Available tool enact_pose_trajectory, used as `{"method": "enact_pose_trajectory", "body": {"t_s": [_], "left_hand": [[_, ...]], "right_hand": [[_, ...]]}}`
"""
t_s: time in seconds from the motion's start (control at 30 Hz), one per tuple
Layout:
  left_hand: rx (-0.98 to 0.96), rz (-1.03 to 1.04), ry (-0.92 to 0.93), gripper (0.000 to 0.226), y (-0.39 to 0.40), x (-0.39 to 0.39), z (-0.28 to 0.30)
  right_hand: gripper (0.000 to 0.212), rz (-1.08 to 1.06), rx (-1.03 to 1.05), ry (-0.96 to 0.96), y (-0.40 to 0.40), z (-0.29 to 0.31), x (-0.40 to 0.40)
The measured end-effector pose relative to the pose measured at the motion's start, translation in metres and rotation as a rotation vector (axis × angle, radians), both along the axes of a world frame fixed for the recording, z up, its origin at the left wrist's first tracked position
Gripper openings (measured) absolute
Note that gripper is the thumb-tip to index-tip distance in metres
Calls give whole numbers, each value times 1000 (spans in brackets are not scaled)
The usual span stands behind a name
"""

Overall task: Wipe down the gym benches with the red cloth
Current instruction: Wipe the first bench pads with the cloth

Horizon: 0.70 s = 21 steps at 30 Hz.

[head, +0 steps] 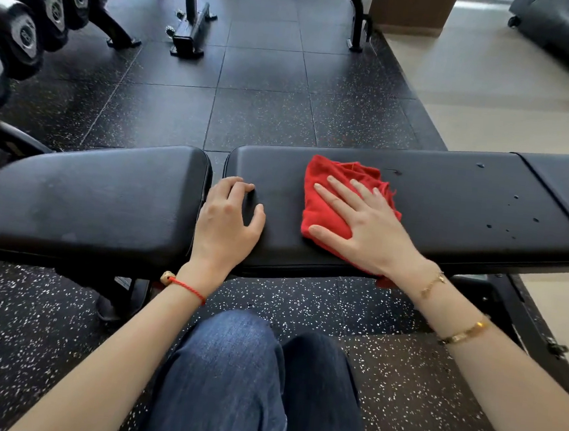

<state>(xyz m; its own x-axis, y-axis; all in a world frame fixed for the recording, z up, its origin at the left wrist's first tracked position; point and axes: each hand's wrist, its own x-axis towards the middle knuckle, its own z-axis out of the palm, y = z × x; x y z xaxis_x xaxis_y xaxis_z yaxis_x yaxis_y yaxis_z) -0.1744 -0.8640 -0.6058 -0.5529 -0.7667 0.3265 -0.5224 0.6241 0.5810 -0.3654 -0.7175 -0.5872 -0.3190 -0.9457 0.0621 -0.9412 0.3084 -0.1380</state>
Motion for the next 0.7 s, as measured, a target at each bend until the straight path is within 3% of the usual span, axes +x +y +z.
{"method": "enact_pose_trajectory", "body": {"t_s": [0.23,0.37,0.57,0.7], "left_hand": [[-37,-5,-12,32,1,-1,0],[-42,-3,-10,32,0,0,1],[-51,-6,4,31,-1,1,-1],[-58,3,9,31,1,1,-2]], "right_hand": [[76,-306,64,-51,-42,7,-52],[74,-198,57,-63,-74,6,-16],[72,59,-33,-21,-15,0,13],[75,-62,29,10,-11,3,-25]]}}
